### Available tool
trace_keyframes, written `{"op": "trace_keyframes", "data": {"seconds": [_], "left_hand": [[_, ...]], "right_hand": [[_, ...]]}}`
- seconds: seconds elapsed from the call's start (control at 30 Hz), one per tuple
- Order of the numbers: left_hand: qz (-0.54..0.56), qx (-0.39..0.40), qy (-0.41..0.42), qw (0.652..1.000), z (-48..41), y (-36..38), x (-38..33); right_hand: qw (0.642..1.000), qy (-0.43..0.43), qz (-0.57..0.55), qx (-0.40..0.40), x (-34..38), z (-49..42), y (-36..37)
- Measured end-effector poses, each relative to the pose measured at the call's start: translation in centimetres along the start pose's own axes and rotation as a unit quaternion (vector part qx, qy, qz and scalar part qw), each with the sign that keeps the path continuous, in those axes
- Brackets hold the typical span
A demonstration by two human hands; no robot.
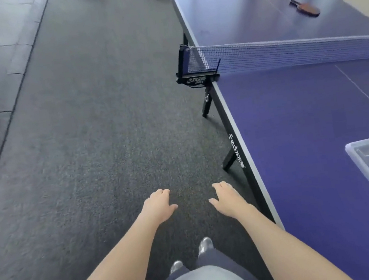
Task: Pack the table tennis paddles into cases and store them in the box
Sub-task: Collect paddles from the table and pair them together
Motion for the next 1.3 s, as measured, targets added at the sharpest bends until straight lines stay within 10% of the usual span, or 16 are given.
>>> {"op": "trace_keyframes", "data": {"seconds": [1.3], "left_hand": [[-0.03, 0.014, -0.04, 0.999, -44.5, -50.9, 26.1]], "right_hand": [[0.998, -0.033, -0.01, 0.059, 32.3, -56.9, -31.7]]}}
Point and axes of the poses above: each hand's wrist, its own z-axis away from the middle knuckle, its own y-axis out of the palm, x = y × z, the point moved 10 cm from there along -z, towards the middle knuckle, and after that the axes turned 1 degree about z, right-handed, at the moved point
